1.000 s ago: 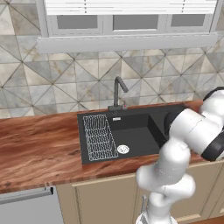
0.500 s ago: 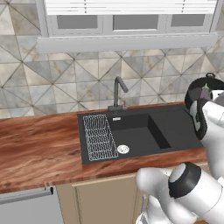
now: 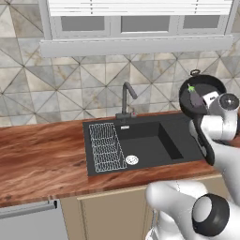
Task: Dump the eggplant from the pot into the sink. Then turn on the water and wash the eggplant. Then turn off the water and put the eggplant back in the pot.
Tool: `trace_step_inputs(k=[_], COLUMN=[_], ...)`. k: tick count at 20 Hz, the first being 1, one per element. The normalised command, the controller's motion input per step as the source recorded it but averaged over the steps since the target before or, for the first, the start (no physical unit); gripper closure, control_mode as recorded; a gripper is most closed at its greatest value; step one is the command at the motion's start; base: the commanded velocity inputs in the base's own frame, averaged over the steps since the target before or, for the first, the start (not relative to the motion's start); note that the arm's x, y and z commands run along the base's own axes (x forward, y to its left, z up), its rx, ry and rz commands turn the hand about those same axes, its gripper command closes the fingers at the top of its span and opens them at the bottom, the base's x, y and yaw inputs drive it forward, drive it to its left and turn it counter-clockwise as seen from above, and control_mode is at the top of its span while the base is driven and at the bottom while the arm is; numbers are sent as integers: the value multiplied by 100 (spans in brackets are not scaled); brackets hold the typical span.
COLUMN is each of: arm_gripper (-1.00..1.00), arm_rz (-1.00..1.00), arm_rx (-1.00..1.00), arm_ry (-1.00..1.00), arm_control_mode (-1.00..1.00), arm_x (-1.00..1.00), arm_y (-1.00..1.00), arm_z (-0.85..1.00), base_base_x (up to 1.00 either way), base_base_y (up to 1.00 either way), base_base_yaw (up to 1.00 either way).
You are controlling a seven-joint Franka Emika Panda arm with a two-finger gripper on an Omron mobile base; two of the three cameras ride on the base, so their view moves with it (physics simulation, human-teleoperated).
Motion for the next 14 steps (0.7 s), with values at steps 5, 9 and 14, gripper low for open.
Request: trace_step_inputs(k=[5,9,14], arm_gripper=[100,100,100], arm_rz=[27,23,17], arm_rx=[-25,-25,-31], arm_ry=[26,20,12], arm_control_mode=[-100,-100,-100], arm_x=[71,43,5], arm_y=[5,2,13], arm_z=[0,3,5], base_base_x=[0,0,0], base_base_y=[0,0,0], base_base_yaw=[0,0,0])
